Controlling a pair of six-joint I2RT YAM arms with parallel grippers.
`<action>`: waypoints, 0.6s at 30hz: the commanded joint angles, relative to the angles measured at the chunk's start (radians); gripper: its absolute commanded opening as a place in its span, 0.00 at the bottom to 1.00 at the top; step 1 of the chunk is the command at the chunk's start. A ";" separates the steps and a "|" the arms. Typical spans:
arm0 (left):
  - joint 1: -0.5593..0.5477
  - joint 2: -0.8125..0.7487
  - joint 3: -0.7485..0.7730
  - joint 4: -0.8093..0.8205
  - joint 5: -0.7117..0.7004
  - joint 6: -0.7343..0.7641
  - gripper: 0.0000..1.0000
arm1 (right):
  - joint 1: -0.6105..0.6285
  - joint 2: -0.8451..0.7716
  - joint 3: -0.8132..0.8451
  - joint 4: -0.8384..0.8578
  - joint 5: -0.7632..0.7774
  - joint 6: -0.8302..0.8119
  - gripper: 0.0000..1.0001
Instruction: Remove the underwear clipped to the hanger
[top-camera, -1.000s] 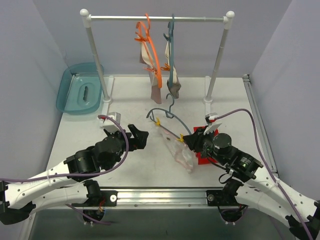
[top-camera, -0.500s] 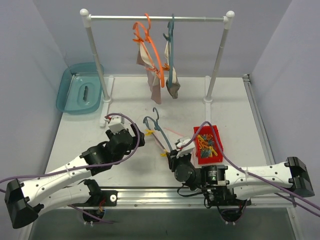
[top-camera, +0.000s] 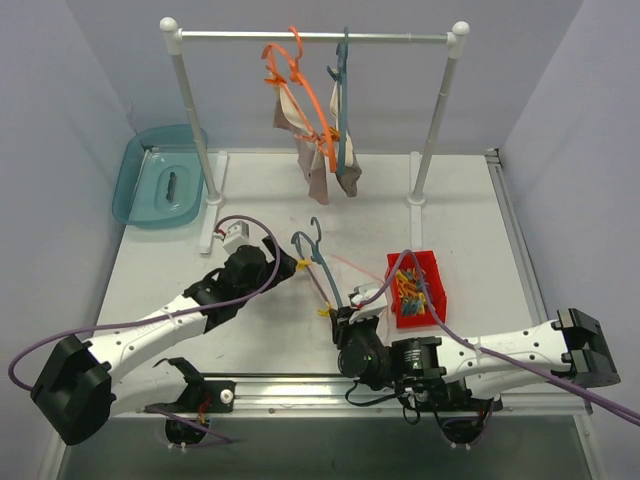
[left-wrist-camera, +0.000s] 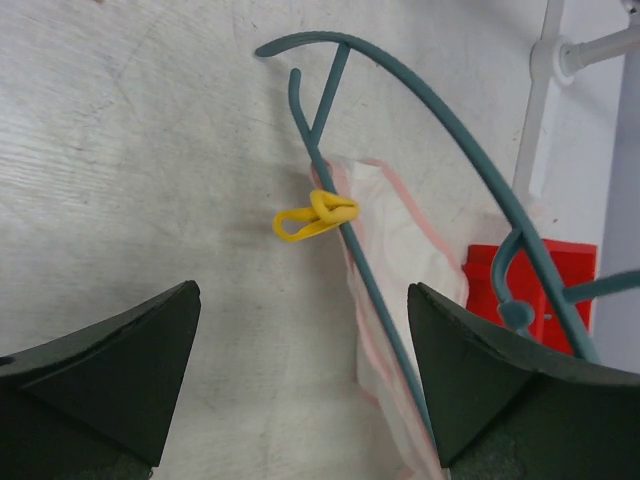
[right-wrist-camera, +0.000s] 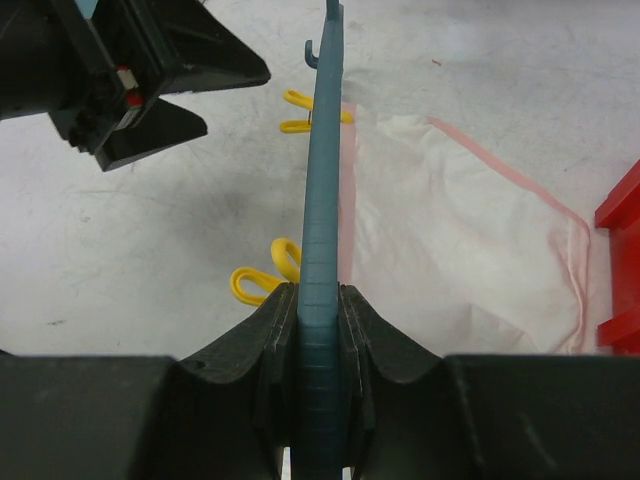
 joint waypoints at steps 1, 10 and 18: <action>0.064 0.058 0.020 0.184 0.166 -0.122 0.94 | 0.024 0.007 0.009 0.036 0.086 0.046 0.00; 0.127 0.203 -0.029 0.319 0.315 -0.294 0.94 | 0.038 -0.004 -0.002 0.053 0.101 0.051 0.00; 0.144 0.155 -0.096 0.319 0.266 -0.383 1.00 | 0.045 0.027 0.007 0.054 0.127 0.060 0.00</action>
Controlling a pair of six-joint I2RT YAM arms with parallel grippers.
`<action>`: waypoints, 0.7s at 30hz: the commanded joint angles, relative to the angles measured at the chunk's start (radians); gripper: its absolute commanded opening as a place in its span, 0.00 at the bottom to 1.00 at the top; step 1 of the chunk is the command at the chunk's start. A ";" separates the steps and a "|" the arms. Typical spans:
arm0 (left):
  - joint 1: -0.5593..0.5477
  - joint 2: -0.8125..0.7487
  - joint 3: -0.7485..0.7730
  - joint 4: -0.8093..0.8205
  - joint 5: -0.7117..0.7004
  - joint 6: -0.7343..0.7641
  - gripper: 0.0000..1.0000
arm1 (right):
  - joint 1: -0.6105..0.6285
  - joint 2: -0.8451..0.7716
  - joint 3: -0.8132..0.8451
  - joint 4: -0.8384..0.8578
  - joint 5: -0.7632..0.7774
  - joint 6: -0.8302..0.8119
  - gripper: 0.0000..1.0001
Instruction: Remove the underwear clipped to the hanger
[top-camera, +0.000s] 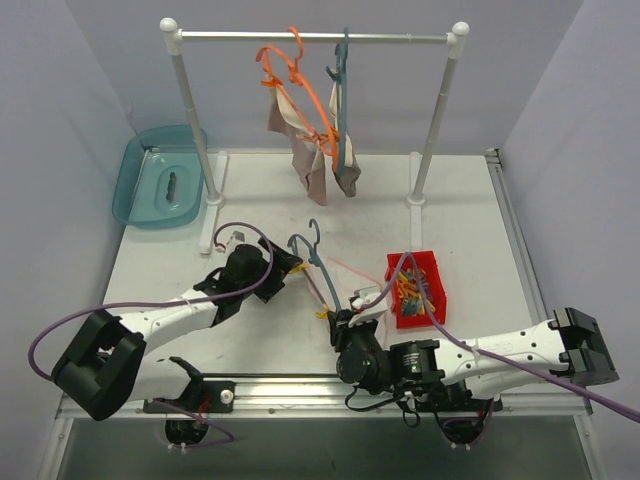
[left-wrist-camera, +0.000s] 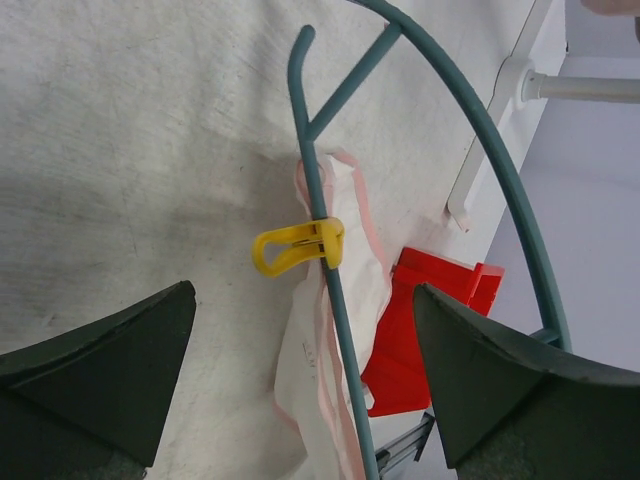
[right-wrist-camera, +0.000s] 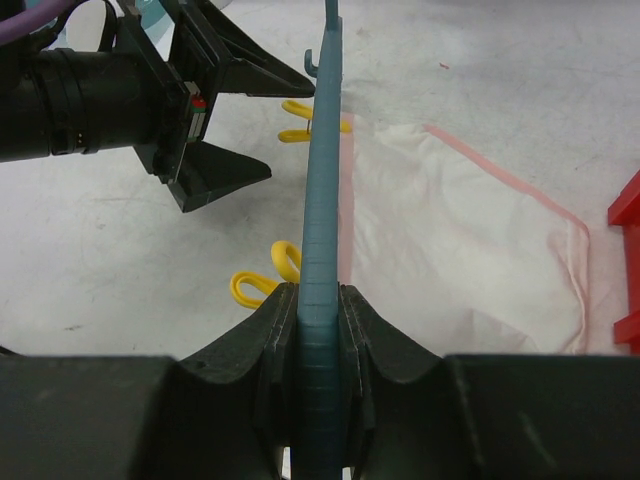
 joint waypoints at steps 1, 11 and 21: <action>0.023 -0.030 -0.028 0.071 0.002 -0.070 1.00 | 0.015 0.018 0.009 0.030 0.093 0.036 0.00; 0.049 0.054 -0.042 0.220 0.031 -0.107 0.66 | 0.049 0.053 0.020 0.036 0.130 0.068 0.00; 0.047 0.088 -0.054 0.256 0.026 -0.116 0.54 | 0.052 0.049 0.023 0.040 0.136 0.075 0.00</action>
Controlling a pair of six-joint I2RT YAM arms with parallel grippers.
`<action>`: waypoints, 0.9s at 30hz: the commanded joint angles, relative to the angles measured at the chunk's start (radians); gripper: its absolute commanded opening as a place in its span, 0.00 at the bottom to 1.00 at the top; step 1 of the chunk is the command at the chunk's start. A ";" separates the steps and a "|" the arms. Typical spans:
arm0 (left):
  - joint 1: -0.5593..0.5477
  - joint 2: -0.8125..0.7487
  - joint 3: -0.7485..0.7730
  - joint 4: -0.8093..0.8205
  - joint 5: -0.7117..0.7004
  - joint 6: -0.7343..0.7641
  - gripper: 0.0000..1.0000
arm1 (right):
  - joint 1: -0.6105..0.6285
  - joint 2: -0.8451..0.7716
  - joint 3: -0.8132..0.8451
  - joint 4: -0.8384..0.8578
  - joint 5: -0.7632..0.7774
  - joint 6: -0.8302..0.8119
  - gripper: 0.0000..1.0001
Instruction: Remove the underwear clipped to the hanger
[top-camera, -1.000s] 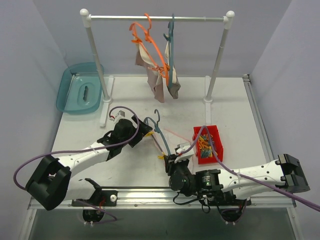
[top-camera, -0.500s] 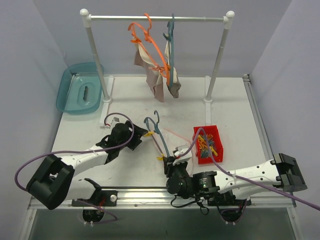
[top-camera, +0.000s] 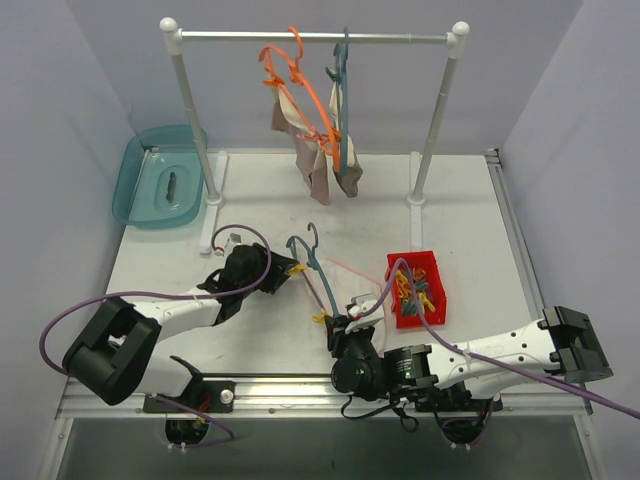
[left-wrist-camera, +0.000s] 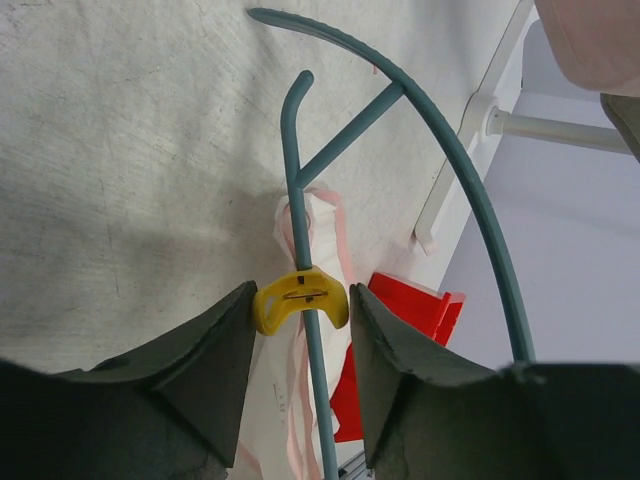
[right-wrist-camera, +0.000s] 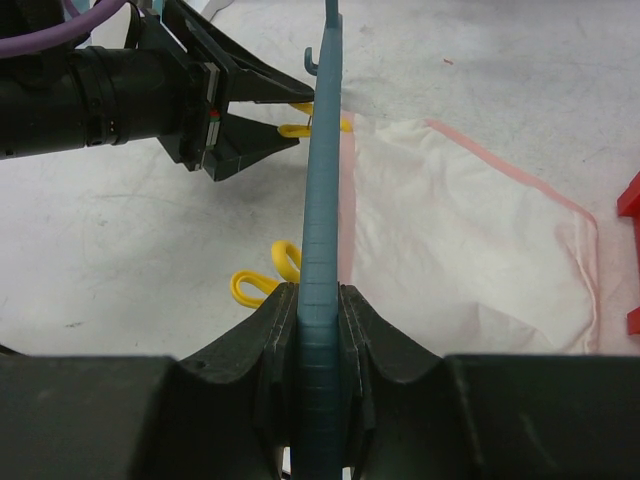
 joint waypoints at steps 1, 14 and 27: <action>0.004 0.004 -0.003 0.084 -0.004 -0.011 0.50 | 0.008 -0.003 0.021 0.032 0.082 0.029 0.00; 0.007 -0.030 -0.009 0.070 0.034 0.028 0.03 | 0.007 -0.005 0.015 -0.002 0.083 0.063 0.00; -0.019 -0.427 0.075 -0.499 0.006 0.377 0.02 | -0.003 -0.029 0.006 -0.148 0.102 0.181 0.00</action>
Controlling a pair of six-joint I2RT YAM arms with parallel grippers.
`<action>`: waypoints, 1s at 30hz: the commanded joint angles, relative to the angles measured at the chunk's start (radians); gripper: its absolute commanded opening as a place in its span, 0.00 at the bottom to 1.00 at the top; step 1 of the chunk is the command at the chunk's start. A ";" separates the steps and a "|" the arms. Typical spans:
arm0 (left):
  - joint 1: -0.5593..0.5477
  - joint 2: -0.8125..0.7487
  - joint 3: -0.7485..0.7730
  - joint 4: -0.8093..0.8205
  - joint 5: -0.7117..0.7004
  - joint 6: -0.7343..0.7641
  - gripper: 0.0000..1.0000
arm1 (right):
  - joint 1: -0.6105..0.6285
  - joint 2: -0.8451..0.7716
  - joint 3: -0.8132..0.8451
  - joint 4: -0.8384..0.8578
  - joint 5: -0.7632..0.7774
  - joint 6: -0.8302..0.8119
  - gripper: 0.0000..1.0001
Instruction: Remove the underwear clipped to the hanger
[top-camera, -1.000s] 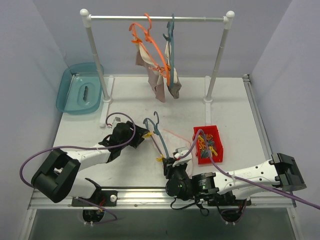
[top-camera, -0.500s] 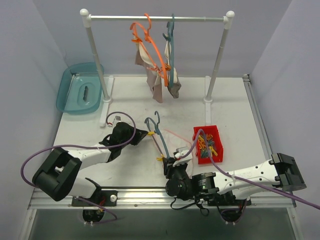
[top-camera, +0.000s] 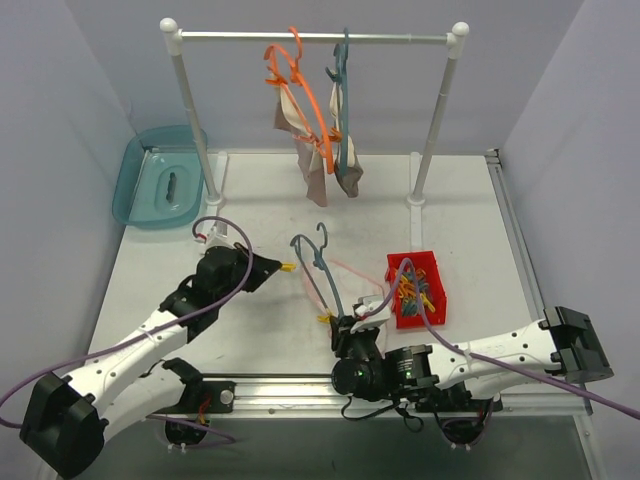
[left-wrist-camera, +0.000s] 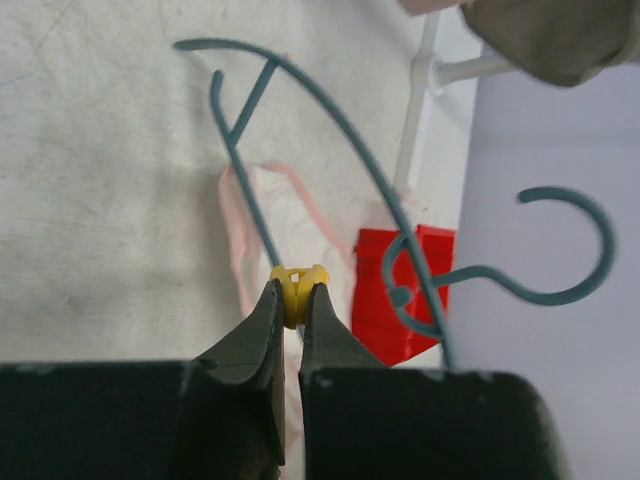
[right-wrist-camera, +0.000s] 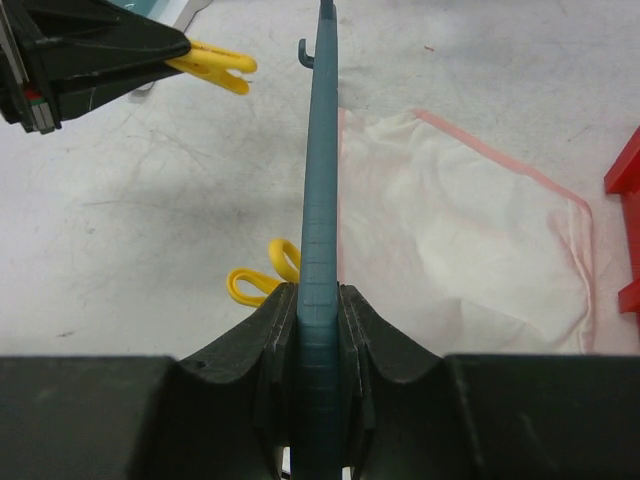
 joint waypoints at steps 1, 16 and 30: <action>-0.016 -0.001 0.022 -0.212 0.043 0.159 0.03 | -0.004 -0.037 0.006 -0.072 0.088 0.057 0.00; -0.056 -0.020 -0.170 -0.130 0.117 0.141 0.53 | -0.056 0.001 0.049 -0.188 0.096 0.075 0.00; -0.175 -0.173 0.028 -0.288 0.043 0.052 0.93 | -0.044 0.014 0.064 0.018 0.056 -0.127 0.00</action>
